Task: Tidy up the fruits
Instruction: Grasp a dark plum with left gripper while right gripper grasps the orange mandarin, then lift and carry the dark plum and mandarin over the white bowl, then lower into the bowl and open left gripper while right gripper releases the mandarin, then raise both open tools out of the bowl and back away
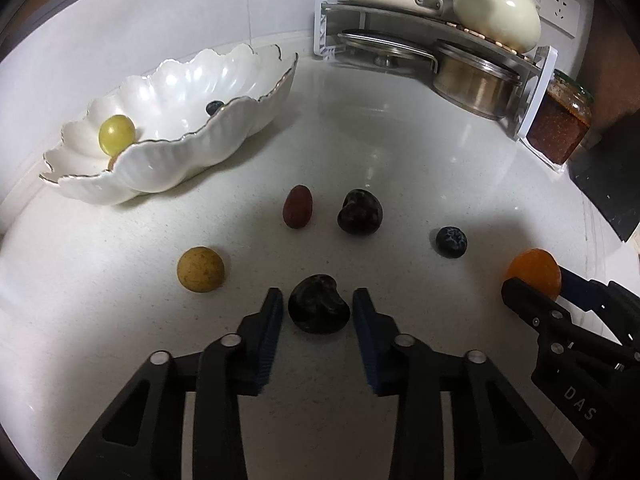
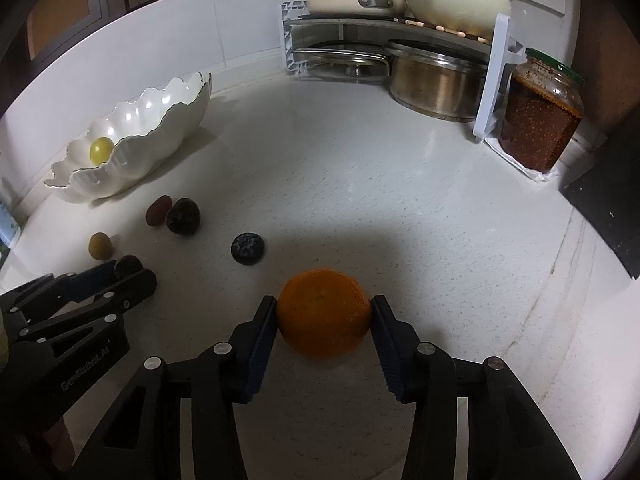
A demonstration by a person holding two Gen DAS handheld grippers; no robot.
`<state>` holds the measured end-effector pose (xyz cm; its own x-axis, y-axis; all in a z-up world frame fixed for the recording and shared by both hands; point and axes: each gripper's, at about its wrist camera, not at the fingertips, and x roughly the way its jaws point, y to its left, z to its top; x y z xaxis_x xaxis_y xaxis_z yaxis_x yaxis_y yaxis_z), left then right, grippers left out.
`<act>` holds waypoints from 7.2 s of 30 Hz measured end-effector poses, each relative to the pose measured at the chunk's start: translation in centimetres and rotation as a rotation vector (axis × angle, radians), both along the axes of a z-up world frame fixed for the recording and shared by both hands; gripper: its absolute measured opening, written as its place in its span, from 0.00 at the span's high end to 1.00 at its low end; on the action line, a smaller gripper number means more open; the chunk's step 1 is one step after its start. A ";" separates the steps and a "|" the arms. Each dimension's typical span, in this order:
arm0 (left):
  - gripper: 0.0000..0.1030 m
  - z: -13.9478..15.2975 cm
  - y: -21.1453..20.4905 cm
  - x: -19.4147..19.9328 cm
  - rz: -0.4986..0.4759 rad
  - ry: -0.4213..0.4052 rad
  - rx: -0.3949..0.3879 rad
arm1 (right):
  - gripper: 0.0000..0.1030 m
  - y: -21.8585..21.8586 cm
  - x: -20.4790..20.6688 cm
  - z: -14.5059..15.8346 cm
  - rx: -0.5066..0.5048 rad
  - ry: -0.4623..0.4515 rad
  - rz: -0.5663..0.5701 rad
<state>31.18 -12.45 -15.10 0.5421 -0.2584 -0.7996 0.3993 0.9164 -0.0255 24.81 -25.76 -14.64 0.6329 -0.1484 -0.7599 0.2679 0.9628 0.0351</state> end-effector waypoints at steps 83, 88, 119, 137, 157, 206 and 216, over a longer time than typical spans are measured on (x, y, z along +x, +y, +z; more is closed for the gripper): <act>0.72 16.9 11.2 1.9 0.151 -0.430 -0.109 | 0.54 12.5 6.6 14.8 -0.061 -0.368 0.227; 0.72 17.1 11.3 3.2 0.159 -0.434 -0.098 | 0.55 12.6 8.2 15.2 -0.043 -0.367 0.238; 0.72 13.9 12.4 16.3 0.222 -0.139 -0.043 | 0.55 12.5 22.0 13.0 -0.001 -0.083 0.310; 0.72 8.5 12.8 20.1 0.247 0.042 -0.001 | 0.54 13.3 26.1 9.0 -0.016 0.072 0.329; 0.49 6.8 12.5 21.6 0.244 0.114 0.050 | 0.50 13.2 27.2 7.1 -0.005 0.138 0.328; 0.49 19.9 11.1 3.7 0.164 -0.297 -0.088 | 0.47 9.1 8.7 18.8 -0.058 -0.294 0.228; 0.48 18.7 10.8 1.0 0.168 -0.317 -0.064 | 0.47 9.4 6.0 18.1 -0.070 -0.307 0.222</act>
<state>32.17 -1.69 3.57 0.7997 -0.1892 -0.5699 0.2410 0.9704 0.0159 30.80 -16.32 3.42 0.8521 -0.0272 -0.5226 0.0401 0.9991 0.0134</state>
